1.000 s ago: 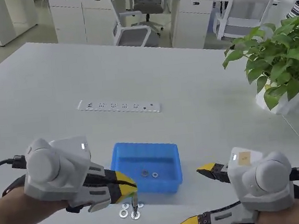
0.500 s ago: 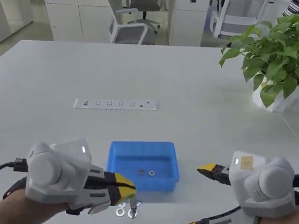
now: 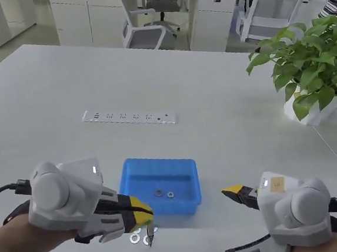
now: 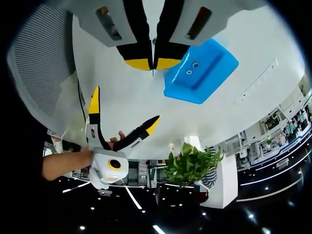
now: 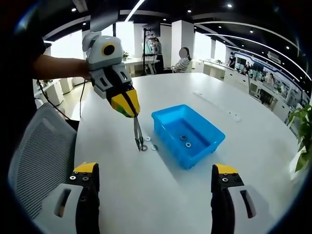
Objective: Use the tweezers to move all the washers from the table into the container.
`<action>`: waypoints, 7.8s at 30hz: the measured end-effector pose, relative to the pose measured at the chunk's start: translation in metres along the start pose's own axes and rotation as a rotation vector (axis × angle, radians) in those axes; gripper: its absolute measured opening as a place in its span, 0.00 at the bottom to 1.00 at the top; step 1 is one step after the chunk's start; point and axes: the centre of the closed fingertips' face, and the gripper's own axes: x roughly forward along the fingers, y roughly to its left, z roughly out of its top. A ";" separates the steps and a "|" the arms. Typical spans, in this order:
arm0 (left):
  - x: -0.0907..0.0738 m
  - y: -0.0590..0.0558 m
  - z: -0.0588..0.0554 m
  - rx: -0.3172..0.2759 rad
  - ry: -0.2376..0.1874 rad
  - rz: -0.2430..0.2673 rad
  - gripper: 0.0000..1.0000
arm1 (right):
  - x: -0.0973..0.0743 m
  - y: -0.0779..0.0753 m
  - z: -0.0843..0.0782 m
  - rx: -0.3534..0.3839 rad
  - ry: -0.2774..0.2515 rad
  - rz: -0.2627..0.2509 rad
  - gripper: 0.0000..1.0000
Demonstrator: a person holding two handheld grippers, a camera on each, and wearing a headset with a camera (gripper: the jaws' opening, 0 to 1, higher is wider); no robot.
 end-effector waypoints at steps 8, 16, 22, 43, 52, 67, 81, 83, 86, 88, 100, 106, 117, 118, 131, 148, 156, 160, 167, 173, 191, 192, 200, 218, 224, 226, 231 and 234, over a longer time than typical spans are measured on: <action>0.001 0.001 -0.001 0.009 0.002 -0.005 0.05 | 0.003 0.000 0.002 -0.010 -0.003 0.012 0.94; 0.001 0.000 -0.002 0.026 0.010 -0.024 0.05 | 0.014 0.004 0.007 -0.049 0.000 0.059 0.87; 0.001 0.001 -0.003 0.035 0.016 -0.036 0.05 | 0.026 0.005 0.010 -0.090 0.010 0.100 0.82; 0.001 0.001 -0.003 0.047 0.035 -0.074 0.05 | 0.065 0.026 0.016 -0.287 0.029 0.276 0.46; 0.001 0.001 -0.004 0.045 0.037 -0.081 0.05 | 0.084 0.034 0.018 -0.339 0.045 0.342 0.30; 0.002 0.004 -0.003 0.033 0.036 -0.087 0.05 | 0.100 0.039 0.013 -0.406 0.073 0.409 0.11; 0.003 0.003 -0.004 0.035 0.037 -0.095 0.05 | 0.100 0.040 0.011 -0.418 0.072 0.415 0.08; 0.003 0.002 -0.004 0.035 0.037 -0.097 0.05 | 0.100 0.040 0.012 -0.409 0.072 0.414 0.07; 0.003 0.002 -0.004 0.039 0.036 -0.097 0.05 | 0.100 0.040 0.011 -0.395 0.074 0.412 0.06; 0.003 0.001 -0.004 0.042 0.037 -0.097 0.05 | 0.100 0.040 0.011 -0.387 0.074 0.411 0.06; 0.004 0.001 -0.003 0.033 0.039 -0.100 0.06 | 0.099 0.040 0.011 -0.360 0.071 0.405 0.05; 0.003 0.000 -0.005 0.023 0.041 -0.101 0.10 | 0.099 0.040 0.011 -0.367 0.074 0.406 0.06; -0.009 0.000 -0.002 -0.001 0.017 -0.087 0.22 | 0.096 0.038 0.012 -0.374 0.076 0.395 0.06; -0.011 0.001 -0.002 -0.005 0.015 -0.085 0.23 | 0.095 0.038 0.013 -0.371 0.075 0.395 0.06; -0.031 0.000 -0.020 -0.139 -0.010 -0.010 0.47 | 0.083 0.041 0.026 -0.380 0.055 0.391 0.06; -0.049 0.000 -0.026 -0.199 -0.031 0.082 0.79 | 0.057 0.031 0.050 -0.412 0.038 0.389 0.06; -0.051 -0.001 -0.022 -0.194 -0.041 0.103 0.90 | 0.050 0.028 0.060 -0.422 0.028 0.401 0.06; -0.051 0.000 -0.021 -0.192 -0.046 0.114 0.95 | 0.048 0.024 0.067 -0.423 0.019 0.401 0.06; -0.050 0.000 -0.020 -0.202 -0.053 0.121 0.99 | 0.046 0.013 0.078 -0.428 0.007 0.389 0.06; -0.050 0.006 -0.024 -0.202 -0.059 0.124 0.99 | 0.048 0.002 0.084 -0.434 0.001 0.376 0.06; -0.050 0.016 -0.022 -0.213 -0.089 0.136 0.99 | 0.082 -0.032 0.082 -0.451 0.008 0.335 0.07; -0.050 0.016 -0.022 -0.213 -0.089 0.136 0.99 | 0.084 -0.034 0.081 -0.446 0.009 0.333 0.07; -0.047 0.021 -0.023 -0.222 -0.095 0.139 0.99 | 0.101 -0.041 0.074 -0.439 0.017 0.337 0.07; -0.041 0.028 -0.022 -0.235 -0.092 0.146 0.99 | 0.133 -0.050 0.056 -0.419 0.028 0.345 0.07; -0.038 0.029 -0.019 -0.232 -0.091 0.149 0.97 | 0.140 -0.051 0.048 -0.435 0.044 0.343 0.08; -0.037 0.031 -0.017 -0.224 -0.094 0.150 0.95 | 0.141 -0.051 0.046 -0.425 0.043 0.347 0.08; -0.032 0.039 -0.013 -0.198 -0.093 0.143 0.89 | 0.142 -0.052 0.047 -0.423 0.038 0.352 0.08; -0.027 0.048 -0.009 -0.177 -0.093 0.145 0.81 | 0.142 -0.052 0.047 -0.429 0.044 0.356 0.08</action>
